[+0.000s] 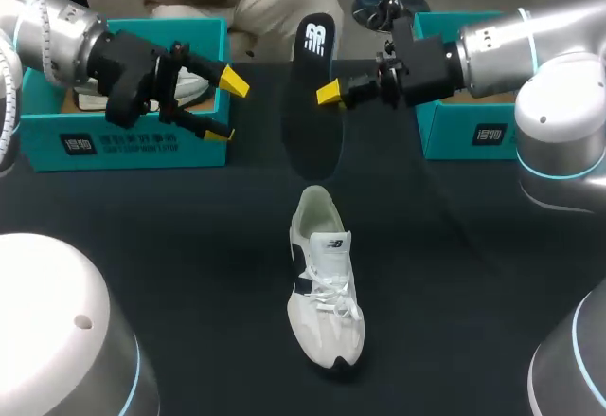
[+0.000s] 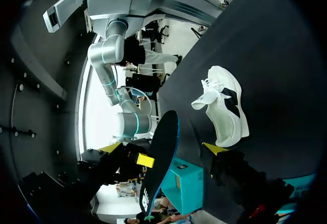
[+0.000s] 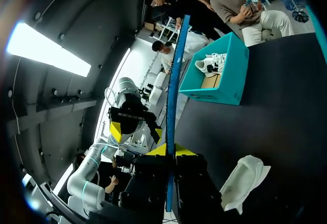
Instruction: Take the shoe out of the shoebox, open the shoe tongue, remove and reinsert the insole, then place the shoe into the shoebox
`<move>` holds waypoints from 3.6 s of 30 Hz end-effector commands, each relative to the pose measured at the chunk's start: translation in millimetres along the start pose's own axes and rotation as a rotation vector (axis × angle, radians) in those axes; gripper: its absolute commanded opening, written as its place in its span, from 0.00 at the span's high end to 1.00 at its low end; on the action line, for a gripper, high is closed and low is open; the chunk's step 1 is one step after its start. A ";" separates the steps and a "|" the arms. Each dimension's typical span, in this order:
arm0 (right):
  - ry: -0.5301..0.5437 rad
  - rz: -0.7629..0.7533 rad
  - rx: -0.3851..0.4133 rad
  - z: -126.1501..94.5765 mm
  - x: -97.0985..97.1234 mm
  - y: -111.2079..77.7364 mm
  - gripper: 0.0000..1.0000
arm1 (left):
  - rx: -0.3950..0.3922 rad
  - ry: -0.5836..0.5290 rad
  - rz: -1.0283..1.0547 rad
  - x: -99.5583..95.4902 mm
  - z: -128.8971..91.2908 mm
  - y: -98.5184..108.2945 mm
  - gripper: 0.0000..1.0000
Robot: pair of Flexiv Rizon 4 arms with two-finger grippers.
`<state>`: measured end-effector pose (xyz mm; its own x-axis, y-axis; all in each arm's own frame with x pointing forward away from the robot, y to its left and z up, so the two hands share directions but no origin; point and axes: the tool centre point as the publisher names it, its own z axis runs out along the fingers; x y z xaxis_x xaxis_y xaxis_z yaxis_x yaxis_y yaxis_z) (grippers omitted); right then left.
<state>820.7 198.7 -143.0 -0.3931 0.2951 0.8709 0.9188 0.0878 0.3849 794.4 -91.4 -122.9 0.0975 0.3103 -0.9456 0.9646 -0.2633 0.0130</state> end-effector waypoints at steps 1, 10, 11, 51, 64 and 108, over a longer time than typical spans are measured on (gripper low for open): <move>-0.003 0.002 -0.008 -0.2 0.7 -5.1 1.00 | -0.001 0.006 0.000 -0.8 -0.1 -1.2 0.00; -0.011 0.006 -0.034 -1.8 3.5 -13.7 1.00 | -0.001 0.006 0.000 -0.8 -0.1 -1.2 0.00; -0.010 0.006 -0.034 -2.0 4.1 -14.1 1.00 | -0.001 0.006 0.000 -0.8 -0.1 -1.2 0.00; -0.015 0.015 -0.033 -2.7 5.6 -14.9 1.00 | -0.275 0.332 -0.617 11.7 -15.2 -32.2 0.00; -0.015 0.015 -0.033 -2.7 5.6 -14.9 1.00 | -0.260 0.491 -0.933 62.1 -40.9 -47.6 0.00; -0.015 0.015 -0.033 -2.7 5.6 -14.9 1.00 | -0.454 0.646 -1.191 101.8 -55.4 -47.2 0.00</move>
<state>805.2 195.0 -142.8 -0.3798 0.3059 0.8730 0.9223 0.0527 0.3828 777.1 0.6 -202.0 -0.8311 0.5310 -0.1650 0.5395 0.6981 -0.4708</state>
